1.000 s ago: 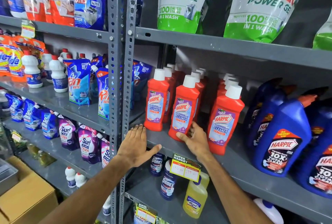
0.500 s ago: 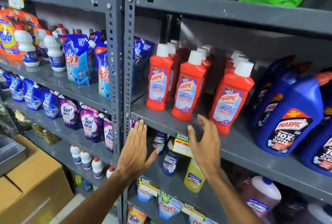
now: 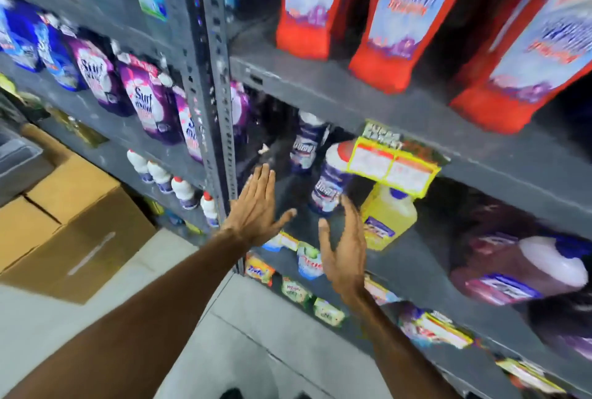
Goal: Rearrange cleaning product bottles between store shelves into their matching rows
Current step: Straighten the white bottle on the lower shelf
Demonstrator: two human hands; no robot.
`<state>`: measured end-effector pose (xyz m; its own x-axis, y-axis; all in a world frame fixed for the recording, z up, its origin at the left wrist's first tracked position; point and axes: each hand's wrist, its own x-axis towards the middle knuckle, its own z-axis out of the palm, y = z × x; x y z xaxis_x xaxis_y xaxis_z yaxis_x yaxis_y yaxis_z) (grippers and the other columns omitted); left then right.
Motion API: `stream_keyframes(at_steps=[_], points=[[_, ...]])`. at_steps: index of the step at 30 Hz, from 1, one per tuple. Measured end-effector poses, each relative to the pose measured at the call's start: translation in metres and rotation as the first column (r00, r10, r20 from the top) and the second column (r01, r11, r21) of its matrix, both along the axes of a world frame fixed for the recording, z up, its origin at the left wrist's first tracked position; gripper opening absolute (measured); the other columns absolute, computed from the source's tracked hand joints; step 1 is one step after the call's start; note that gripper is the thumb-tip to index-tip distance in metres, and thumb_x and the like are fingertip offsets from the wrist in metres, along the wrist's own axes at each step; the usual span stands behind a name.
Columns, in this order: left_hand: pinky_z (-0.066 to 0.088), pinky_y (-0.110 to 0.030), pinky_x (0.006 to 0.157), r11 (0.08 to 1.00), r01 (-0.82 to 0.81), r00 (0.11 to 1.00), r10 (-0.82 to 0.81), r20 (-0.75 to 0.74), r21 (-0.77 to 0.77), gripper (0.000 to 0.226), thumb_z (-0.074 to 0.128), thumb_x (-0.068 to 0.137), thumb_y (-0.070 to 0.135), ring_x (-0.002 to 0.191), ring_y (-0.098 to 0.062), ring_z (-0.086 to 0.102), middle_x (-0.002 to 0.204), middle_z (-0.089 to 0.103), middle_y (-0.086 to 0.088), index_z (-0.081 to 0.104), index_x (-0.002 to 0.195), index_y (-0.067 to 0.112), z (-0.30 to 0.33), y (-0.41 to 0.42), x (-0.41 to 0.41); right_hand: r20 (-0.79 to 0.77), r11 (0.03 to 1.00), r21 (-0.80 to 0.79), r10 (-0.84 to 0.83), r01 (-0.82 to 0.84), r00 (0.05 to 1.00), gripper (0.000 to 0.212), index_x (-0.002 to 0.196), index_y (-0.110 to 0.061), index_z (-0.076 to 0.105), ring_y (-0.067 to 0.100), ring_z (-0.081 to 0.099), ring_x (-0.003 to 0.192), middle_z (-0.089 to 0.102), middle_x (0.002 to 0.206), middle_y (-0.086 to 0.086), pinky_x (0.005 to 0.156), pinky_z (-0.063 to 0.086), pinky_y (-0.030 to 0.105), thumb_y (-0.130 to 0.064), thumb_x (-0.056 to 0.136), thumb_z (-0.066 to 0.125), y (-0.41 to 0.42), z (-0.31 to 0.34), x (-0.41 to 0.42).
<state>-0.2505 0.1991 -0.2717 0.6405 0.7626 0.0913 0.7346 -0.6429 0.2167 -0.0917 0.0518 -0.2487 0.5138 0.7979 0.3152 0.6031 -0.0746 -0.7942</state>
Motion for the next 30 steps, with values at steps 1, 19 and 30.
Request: stream_keyframes(at_steps=[1,19,30], points=[[0.003,-0.048,0.131,1.0,-0.013,1.0,0.013,-0.014,-0.022,0.111,0.013,0.095,0.079,0.16,-0.043,0.006,0.17,0.006,-0.032,0.01,0.16,-0.011,-0.012,0.005,0.003,-0.047,1.0,-0.008,-0.027,0.027,0.999,0.063,0.157,-0.005,0.04,0.02,0.04,0.149,0.046,0.162,0.013,0.122,0.021,0.011,-0.026,0.101,0.06,0.008,-0.012,0.0],[0.005,-0.048,0.131,0.99,-0.12,0.979,0.106,-0.174,-0.073,0.117,0.008,0.092,0.09,0.162,-0.037,-0.001,0.172,-0.007,-0.027,-0.007,0.162,-0.003,-0.087,0.029,0.004,-0.138,0.99,-0.129,0.036,-0.053,0.99,0.043,0.123,-0.006,0.066,0.023,0.071,0.102,0.077,0.117,0.011,0.079,0.044,0.02,-0.018,0.085,0.083,0.118,-0.083,0.029],[-0.002,-0.045,0.131,0.991,-0.11,0.977,0.093,-0.193,-0.08,0.114,0.009,0.094,0.088,0.161,-0.034,-0.008,0.172,-0.012,-0.025,-0.013,0.161,-0.002,-0.082,0.029,0.003,-0.208,0.981,-0.152,0.09,-0.123,0.974,0.044,0.125,-0.007,0.065,-0.002,0.065,0.092,0.072,0.11,-0.006,0.073,0.039,-0.007,-0.017,0.087,0.083,0.152,-0.09,0.009]])
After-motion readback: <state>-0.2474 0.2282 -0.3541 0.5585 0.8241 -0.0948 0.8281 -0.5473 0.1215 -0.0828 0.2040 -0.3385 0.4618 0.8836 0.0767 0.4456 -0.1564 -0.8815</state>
